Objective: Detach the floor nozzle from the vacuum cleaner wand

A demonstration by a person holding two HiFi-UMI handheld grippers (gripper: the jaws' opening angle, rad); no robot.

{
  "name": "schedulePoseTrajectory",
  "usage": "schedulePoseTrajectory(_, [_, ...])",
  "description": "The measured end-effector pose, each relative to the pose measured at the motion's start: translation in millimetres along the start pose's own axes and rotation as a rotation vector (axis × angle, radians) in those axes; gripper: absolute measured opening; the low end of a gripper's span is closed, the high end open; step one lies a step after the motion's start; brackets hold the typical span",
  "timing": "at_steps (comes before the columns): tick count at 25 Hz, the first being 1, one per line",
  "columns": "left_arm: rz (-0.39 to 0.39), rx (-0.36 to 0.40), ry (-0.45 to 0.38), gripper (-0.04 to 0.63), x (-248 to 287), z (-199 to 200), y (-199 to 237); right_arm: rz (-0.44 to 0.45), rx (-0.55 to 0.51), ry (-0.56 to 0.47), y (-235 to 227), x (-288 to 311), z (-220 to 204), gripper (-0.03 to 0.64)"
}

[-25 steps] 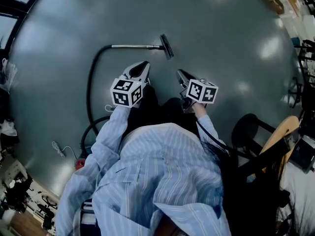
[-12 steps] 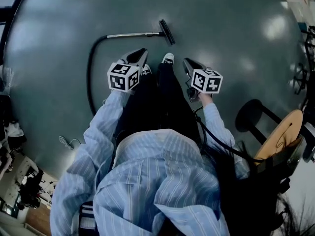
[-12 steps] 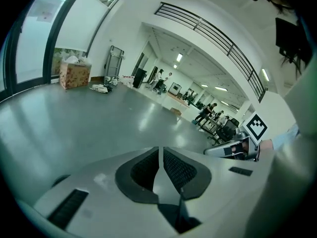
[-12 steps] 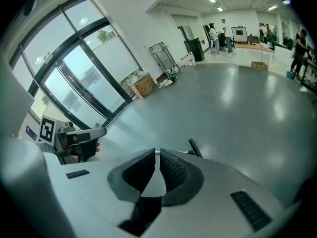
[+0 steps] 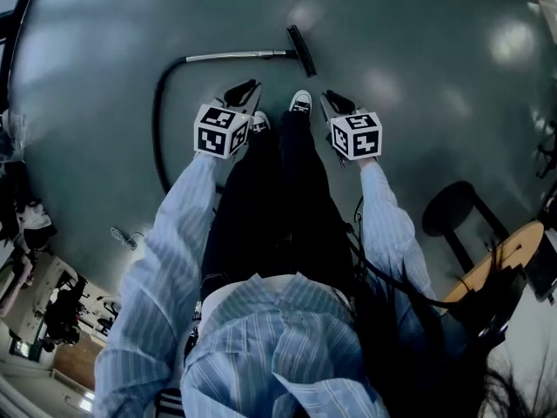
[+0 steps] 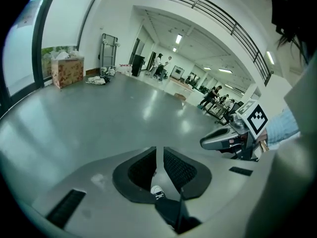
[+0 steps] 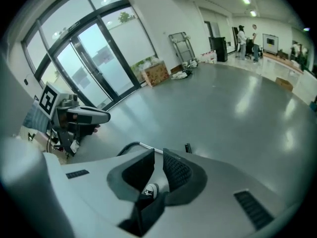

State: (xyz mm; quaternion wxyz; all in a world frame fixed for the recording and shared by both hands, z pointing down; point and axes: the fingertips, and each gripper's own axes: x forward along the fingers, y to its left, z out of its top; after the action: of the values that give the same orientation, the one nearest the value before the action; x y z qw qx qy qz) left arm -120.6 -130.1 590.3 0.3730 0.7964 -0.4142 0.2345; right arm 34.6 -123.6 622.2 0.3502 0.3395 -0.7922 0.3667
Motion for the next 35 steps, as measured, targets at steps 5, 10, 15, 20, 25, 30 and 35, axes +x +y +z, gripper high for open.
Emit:
schedulePoseTrajectory(5, [0.01,0.013,0.047,0.028,63.5,-8.4,20.4,0.011,-0.015,0.085,-50.6,53.7,-11.1,0.038])
schedulePoseTrajectory(10, [0.022,0.027,0.141,0.028,121.5,-34.7,40.1,0.002,-0.005,0.146,-96.1,98.3,-30.4,0.058])
schedulePoseTrajectory(15, [0.012,0.057,0.207,0.028,162.1,-60.6,62.7,-0.001,-0.01,0.19,-118.6,139.0,-53.1,0.092])
schedulePoseTrajectory(20, [-0.013,0.087,0.283,0.034,200.1,-88.0,97.3,-0.034,0.02,0.237,-137.6,182.3,-81.9,0.186])
schedulePoseTrajectory(25, [-0.057,0.14,0.359,0.111,235.9,-121.6,135.6,-0.044,0.055,0.286,-145.8,227.9,-109.0,0.225])
schedulePoseTrajectory(30, [-0.083,0.216,0.453,0.13,272.3,-149.9,176.0,-0.071,0.095,0.301,-165.7,273.2,-115.2,0.241])
schedulePoseTrajectory(35, [-0.083,0.243,0.506,0.137,289.2,-173.0,199.8,-0.074,0.111,0.291,-161.6,298.6,-113.5,0.247])
